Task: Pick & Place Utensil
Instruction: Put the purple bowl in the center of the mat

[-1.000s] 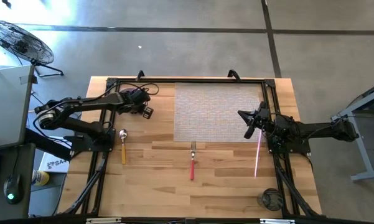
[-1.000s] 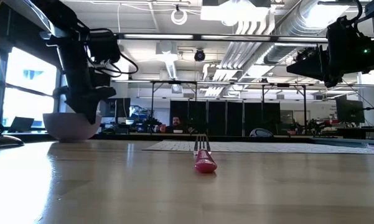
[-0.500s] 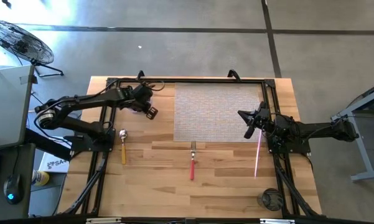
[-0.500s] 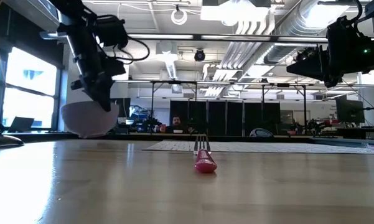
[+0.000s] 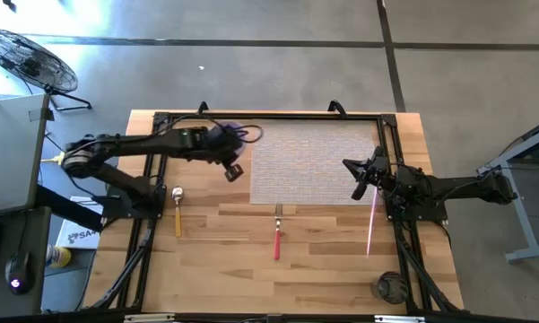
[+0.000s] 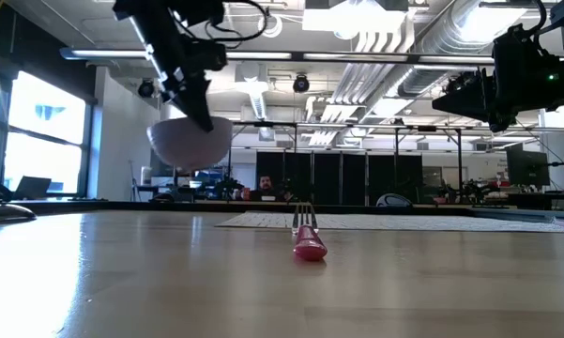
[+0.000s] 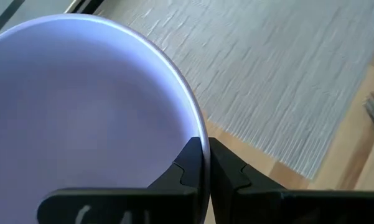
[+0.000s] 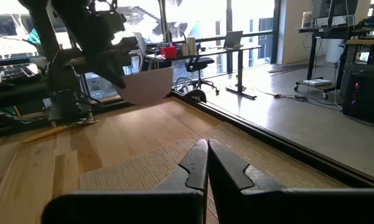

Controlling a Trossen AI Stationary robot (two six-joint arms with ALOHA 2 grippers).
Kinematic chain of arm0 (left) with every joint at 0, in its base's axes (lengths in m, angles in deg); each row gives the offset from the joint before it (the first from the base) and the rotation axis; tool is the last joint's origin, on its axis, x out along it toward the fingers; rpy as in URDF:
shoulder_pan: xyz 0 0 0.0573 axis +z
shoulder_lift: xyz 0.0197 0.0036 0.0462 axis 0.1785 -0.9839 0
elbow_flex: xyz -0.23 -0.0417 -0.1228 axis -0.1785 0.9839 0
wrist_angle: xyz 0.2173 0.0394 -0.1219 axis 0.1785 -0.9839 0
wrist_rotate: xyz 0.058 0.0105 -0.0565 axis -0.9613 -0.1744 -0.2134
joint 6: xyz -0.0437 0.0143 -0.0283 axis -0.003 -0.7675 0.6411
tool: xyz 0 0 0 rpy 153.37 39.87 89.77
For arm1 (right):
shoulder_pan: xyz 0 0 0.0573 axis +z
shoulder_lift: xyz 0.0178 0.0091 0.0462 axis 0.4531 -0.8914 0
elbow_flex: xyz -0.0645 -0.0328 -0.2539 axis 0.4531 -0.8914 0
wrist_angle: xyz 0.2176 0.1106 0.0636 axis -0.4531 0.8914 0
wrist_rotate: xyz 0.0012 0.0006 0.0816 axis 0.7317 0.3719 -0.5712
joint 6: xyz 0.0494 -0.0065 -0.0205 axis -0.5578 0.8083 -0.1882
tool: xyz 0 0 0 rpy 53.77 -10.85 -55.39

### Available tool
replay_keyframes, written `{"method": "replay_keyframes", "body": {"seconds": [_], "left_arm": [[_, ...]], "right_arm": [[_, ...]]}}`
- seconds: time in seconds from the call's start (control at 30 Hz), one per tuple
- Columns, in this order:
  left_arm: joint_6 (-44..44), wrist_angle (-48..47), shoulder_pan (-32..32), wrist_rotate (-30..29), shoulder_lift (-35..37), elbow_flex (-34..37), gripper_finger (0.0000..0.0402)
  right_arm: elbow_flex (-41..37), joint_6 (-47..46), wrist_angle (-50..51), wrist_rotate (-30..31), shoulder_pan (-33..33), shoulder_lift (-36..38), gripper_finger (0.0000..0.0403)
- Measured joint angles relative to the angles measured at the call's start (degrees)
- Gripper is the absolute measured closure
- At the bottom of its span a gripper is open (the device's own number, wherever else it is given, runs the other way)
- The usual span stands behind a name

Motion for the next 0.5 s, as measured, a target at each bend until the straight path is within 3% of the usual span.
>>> {"method": "replay_keyframes", "body": {"seconds": [0.2, 0.5], "left_arm": [[-6.5, 0.3, -1.5, 0.3, -12.3, -10.5, 0.0399], [-20.8, 4.6, -1.6, 6.2, -29.4, -27.8, 0.0400]], "right_arm": [[0.0, 0.0, 0.0, 0.0, 0.0, 0.0, 0.0398], [0.0, 0.0, 0.0, 0.0, 0.0, 0.0, 0.0398]]}}
